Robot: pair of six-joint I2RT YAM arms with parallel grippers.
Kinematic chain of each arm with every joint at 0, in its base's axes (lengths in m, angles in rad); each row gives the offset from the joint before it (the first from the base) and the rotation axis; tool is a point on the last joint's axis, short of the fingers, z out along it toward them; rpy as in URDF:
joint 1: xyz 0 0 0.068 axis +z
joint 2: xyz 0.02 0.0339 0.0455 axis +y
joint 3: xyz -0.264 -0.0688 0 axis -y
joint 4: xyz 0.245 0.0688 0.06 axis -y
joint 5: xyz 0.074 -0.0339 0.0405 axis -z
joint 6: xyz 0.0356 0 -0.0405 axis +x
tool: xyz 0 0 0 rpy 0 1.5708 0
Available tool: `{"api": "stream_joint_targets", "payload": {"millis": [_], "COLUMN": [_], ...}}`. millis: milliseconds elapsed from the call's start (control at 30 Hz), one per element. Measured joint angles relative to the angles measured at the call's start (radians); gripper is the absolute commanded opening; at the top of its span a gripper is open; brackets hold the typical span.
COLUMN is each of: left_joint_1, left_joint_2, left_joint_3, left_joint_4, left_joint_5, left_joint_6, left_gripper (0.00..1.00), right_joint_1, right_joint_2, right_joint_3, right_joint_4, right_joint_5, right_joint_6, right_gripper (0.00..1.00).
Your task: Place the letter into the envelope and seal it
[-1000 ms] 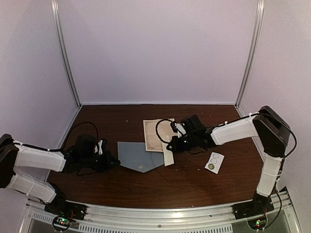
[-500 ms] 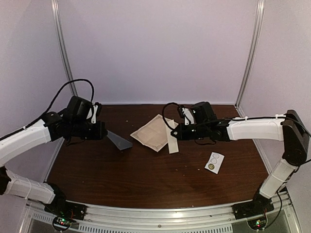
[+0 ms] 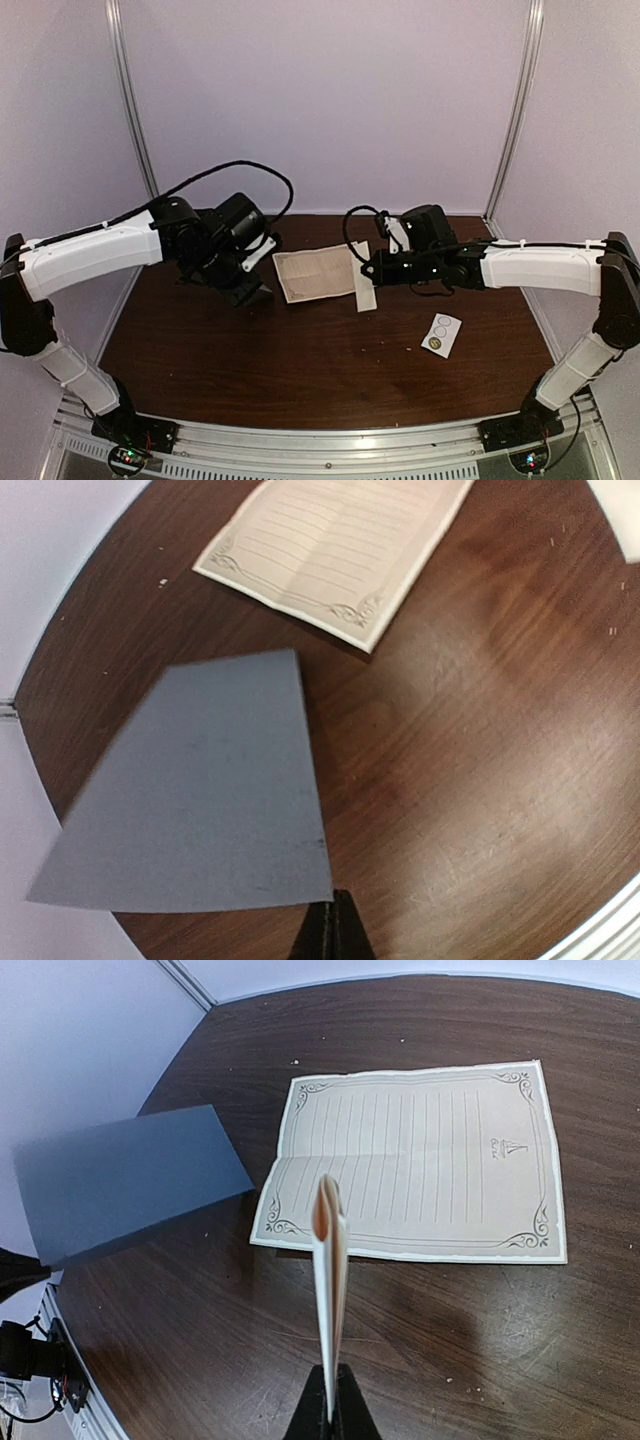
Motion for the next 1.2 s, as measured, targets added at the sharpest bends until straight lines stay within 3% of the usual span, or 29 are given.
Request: {"api": "stream_joint_targets", "payload": {"millis": [200, 533, 800, 1200], "left_joint_1": [-0.107, -0.147, -0.305, -0.404], "left_joint_2": [0.083, 0.087, 0.129, 0.171], "left_joint_3": [0.019, 0.134, 0.129, 0.126], "left_joint_4": [-0.089, -0.128, -0.139, -0.138], "left_joint_5": [-0.061, -0.071, -0.04, -0.027], "left_joint_6": [0.051, 0.077, 0.108, 0.137], "left_gripper": [0.0, 0.0, 0.0, 0.0], "right_joint_1": [-0.008, -0.013, -0.02, -0.025], "right_joint_2": [-0.026, -0.07, -0.098, -0.137], "right_joint_3": [-0.007, -0.017, -0.019, -0.047], "right_joint_4": [-0.021, -0.038, -0.043, -0.043], "right_joint_5": [0.017, 0.035, 0.04, 0.043], "right_joint_6": [-0.002, -0.017, -0.018, -0.016], "right_gripper": [0.0, 0.0, 0.0, 0.0]}}
